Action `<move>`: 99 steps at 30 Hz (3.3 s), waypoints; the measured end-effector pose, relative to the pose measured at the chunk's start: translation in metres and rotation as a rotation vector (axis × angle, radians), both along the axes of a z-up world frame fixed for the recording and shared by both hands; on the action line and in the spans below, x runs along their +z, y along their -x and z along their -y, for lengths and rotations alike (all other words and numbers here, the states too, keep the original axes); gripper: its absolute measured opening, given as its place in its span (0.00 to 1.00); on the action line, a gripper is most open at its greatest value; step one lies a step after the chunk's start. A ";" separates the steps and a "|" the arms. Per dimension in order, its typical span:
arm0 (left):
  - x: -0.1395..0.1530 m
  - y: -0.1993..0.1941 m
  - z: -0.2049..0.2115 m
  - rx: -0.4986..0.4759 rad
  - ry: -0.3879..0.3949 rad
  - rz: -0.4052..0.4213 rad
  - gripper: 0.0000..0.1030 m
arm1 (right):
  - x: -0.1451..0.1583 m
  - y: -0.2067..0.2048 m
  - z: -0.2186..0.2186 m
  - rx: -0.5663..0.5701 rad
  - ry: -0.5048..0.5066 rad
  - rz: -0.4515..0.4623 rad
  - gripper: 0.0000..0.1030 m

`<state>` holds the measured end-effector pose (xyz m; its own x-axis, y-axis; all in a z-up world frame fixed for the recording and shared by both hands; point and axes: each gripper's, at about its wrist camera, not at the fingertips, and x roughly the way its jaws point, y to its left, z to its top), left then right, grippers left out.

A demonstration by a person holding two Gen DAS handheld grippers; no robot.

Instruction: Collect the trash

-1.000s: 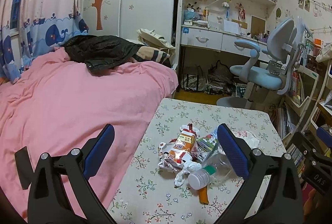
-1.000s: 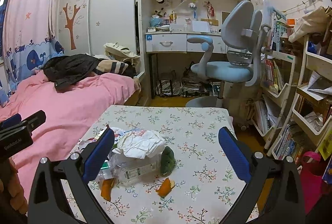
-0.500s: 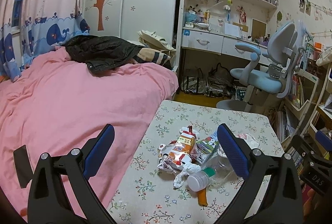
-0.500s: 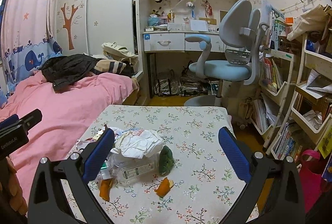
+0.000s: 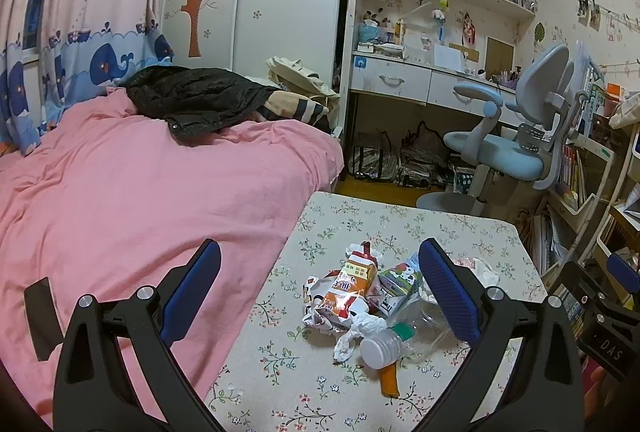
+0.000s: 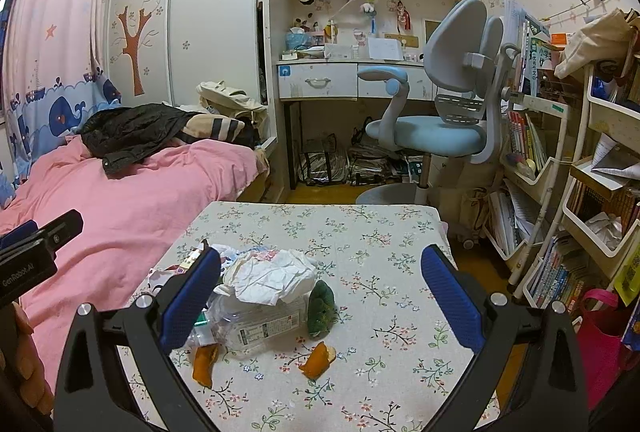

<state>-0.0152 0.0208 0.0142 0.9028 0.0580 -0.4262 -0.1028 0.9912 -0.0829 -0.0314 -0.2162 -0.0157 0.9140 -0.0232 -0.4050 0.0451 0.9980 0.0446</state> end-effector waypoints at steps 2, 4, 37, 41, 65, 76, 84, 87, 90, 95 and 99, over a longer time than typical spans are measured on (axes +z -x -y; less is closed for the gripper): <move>-0.002 0.000 0.000 -0.002 -0.001 -0.005 0.93 | -0.001 0.000 -0.001 0.002 0.001 -0.001 0.94; -0.003 -0.001 0.001 -0.004 -0.004 -0.010 0.93 | -0.001 0.000 -0.001 0.003 0.001 -0.001 0.94; -0.047 -0.050 -0.038 -0.005 0.041 -0.325 0.87 | -0.092 -0.059 0.016 0.114 -0.074 -0.492 0.56; -0.056 -0.057 -0.024 -0.030 0.013 -0.338 0.85 | -0.100 -0.065 0.020 0.104 -0.078 -0.511 0.55; -0.090 -0.143 0.144 -0.433 -0.102 -0.341 0.66 | -0.124 -0.082 0.042 0.153 -0.161 -0.600 0.35; -0.072 -0.131 0.092 -0.457 0.127 -0.312 0.21 | -0.124 -0.087 0.034 0.181 -0.163 -0.620 0.17; -0.034 -0.081 0.041 -0.441 0.231 -0.186 0.21 | -0.111 -0.070 0.036 0.206 -0.207 -0.573 0.06; -0.029 -0.064 0.030 -0.430 0.240 -0.170 0.21 | -0.098 -0.061 0.037 0.214 -0.247 -0.530 0.04; -0.025 -0.046 0.018 -0.428 0.259 -0.162 0.21 | -0.082 -0.051 0.037 0.227 -0.286 -0.475 0.04; -0.022 -0.016 -0.008 -0.412 0.293 -0.142 0.21 | -0.070 -0.042 0.035 0.247 -0.334 -0.416 0.04; -0.028 0.005 -0.020 -0.397 0.304 -0.148 0.21 | -0.063 -0.034 0.035 0.280 -0.393 -0.378 0.04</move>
